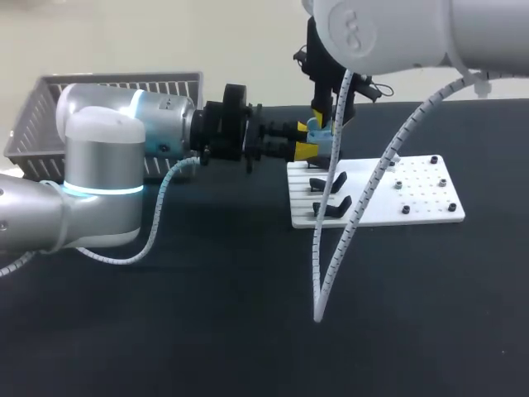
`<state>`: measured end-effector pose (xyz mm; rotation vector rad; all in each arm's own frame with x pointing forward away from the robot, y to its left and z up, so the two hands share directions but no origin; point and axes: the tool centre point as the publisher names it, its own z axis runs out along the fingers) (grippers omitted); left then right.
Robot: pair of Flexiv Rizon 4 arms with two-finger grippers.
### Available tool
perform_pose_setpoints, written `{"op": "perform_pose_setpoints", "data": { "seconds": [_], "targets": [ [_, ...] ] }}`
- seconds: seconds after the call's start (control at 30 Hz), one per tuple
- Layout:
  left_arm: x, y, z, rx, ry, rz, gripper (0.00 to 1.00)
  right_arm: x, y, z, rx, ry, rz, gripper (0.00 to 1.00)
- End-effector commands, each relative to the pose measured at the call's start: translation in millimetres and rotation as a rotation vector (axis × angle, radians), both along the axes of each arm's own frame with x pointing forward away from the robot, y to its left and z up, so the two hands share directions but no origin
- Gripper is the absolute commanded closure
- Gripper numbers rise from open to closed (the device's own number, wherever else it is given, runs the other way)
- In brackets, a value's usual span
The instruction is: Pick up each earbud case from the left stands, insert the matching earbuds, close the lid, and place the case in the box.
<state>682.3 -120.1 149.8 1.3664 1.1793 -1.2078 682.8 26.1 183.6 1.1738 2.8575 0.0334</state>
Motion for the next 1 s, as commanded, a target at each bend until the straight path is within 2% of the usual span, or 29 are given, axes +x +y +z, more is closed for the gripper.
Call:
{"op": "perform_pose_setpoints", "data": {
  "seconds": [0.03,0.07,0.33,0.47,0.53,0.63,0.67,0.7,0.83,1.0],
  "targets": [
    [-2.0,0,-0.7,-0.004,-0.004,0.006,1.00,-0.3,-2,0,0.021,-0.005,0.005,0.29],
    [-2.0,0,-0.7,-0.004,-0.004,0.006,1.00,-0.8,-2,1,0.028,-0.008,0.007,0.00],
    [-2.0,0,-0.7,-0.004,-0.004,0.006,1.00,-22.4,-8,19,0.139,-0.057,0.062,0.00],
    [-2.0,0,-0.7,-0.004,-0.004,0.006,1.00,-32.9,-23,23,0.219,-0.103,0.189,0.00],
    [-2.0,0,-0.7,-0.004,-0.004,0.006,1.00,-35.9,-33,22,0.154,-0.168,0.292,0.00],
    [-2.0,0,-0.7,-0.004,-0.004,0.006,1.00,-35.6,-52,15,0.133,-0.220,0.363,0.00],
    [-2.0,0,-0.7,-0.004,-0.004,0.006,1.00,-34.7,-59,14,0.141,-0.231,0.359,0.03],
    [-2.0,0,-0.7,-0.004,-0.004,0.006,1.00,-33.1,-65,12,0.145,-0.243,0.353,0.00],
    [-2.0,0,-0.7,-0.004,-0.004,0.006,1.00,-30.0,-86,8,0.128,-0.309,0.338,0.00],
    [-2.0,0,-0.7,-0.004,-0.004,0.006,1.00,-18.7,-104,4,0.065,-0.377,0.343,0.00]
  ]
}}
